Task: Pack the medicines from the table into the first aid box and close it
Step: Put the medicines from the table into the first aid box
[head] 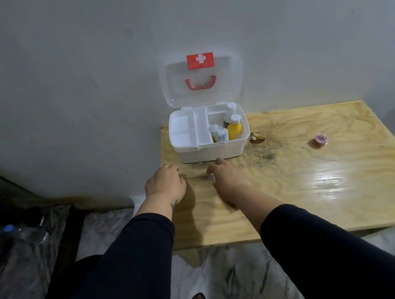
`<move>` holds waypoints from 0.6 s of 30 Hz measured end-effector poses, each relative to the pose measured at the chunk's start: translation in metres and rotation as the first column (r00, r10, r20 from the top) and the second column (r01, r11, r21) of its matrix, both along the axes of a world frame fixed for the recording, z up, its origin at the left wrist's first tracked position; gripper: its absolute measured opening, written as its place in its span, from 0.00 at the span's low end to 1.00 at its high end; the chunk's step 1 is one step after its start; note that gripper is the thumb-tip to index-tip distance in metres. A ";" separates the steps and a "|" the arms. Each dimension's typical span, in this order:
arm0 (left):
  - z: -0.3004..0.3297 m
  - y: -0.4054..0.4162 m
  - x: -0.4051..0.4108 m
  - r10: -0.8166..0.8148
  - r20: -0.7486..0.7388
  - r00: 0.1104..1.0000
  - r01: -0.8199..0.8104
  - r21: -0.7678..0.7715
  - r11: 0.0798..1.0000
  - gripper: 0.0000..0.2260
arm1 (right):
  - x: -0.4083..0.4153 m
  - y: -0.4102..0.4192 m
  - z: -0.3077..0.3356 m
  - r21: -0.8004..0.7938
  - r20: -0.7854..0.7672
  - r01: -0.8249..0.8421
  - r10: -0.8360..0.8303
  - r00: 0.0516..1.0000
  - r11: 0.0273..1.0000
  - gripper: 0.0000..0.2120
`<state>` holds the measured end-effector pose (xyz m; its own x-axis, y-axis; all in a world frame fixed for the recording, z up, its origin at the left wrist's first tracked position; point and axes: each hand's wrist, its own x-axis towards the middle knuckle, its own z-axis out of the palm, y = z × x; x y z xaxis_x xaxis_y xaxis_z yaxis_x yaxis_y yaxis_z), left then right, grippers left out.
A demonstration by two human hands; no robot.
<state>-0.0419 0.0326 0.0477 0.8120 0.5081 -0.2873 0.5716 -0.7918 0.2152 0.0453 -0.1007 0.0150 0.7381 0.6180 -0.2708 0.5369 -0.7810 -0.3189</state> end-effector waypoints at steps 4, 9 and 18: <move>0.006 0.022 0.007 0.015 0.060 0.998 -0.018 0.046 0.999 0.19 | -0.007 0.014 0.005 0.073 0.008 0.050 -0.051 0.999 0.996 0.22; 0.023 0.037 0.027 -0.067 0.187 0.980 0.066 0.011 0.998 0.23 | 0.004 0.036 0.045 0.275 -0.040 0.108 -0.101 0.994 0.955 0.17; 0.020 0.054 0.066 -0.078 0.163 0.984 0.102 -0.141 0.985 0.33 | 0.070 0.084 0.095 0.393 -0.007 0.313 -0.337 0.941 0.865 0.19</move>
<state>0.0238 0.0862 0.0675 0.8931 0.3923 -0.2200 0.4497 -0.7910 0.4149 0.1158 -0.0167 0.1097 0.9223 0.3863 -0.0116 0.3015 -0.7379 -0.6038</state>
